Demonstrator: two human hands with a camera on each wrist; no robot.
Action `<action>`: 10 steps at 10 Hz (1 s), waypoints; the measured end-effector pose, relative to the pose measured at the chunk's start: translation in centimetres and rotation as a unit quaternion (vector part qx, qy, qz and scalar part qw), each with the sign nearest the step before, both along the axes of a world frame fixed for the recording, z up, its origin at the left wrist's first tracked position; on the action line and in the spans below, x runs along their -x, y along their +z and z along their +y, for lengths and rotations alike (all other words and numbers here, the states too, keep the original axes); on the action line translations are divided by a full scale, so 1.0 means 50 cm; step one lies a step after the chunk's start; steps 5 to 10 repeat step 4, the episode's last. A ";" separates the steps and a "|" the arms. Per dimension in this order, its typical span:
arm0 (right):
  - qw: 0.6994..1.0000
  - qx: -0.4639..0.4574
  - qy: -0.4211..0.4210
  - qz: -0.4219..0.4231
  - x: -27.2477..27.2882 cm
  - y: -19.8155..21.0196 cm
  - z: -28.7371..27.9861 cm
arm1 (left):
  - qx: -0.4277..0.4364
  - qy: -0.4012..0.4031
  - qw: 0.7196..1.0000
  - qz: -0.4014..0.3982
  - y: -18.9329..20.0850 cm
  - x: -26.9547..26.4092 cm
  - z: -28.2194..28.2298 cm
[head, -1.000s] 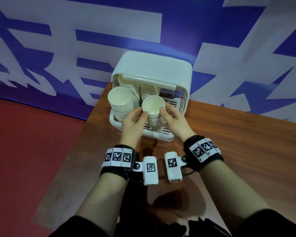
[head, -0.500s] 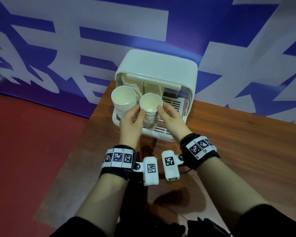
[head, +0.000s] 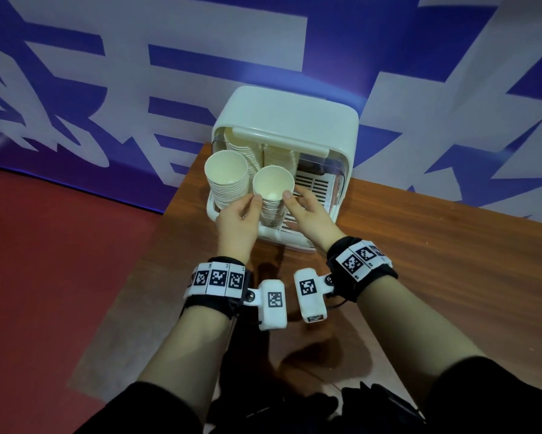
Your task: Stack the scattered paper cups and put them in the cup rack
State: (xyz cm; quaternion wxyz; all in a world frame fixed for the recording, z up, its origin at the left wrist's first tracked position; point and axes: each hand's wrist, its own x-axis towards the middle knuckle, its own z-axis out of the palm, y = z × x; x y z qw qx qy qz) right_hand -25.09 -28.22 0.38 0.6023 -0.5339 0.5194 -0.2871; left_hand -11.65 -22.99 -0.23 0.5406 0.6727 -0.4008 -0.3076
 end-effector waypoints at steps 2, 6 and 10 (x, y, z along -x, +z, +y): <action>0.999 0.009 -0.024 0.043 0.036 0.019 0.023 | -0.018 0.052 0.998 -0.018 0.019 0.010 0.017; 0.995 0.048 -0.002 0.083 0.108 0.055 0.072 | -0.013 0.051 0.998 -0.027 0.059 0.062 0.047; 0.995 0.048 -0.002 0.083 0.108 0.055 0.072 | -0.013 0.051 0.998 -0.027 0.059 0.062 0.047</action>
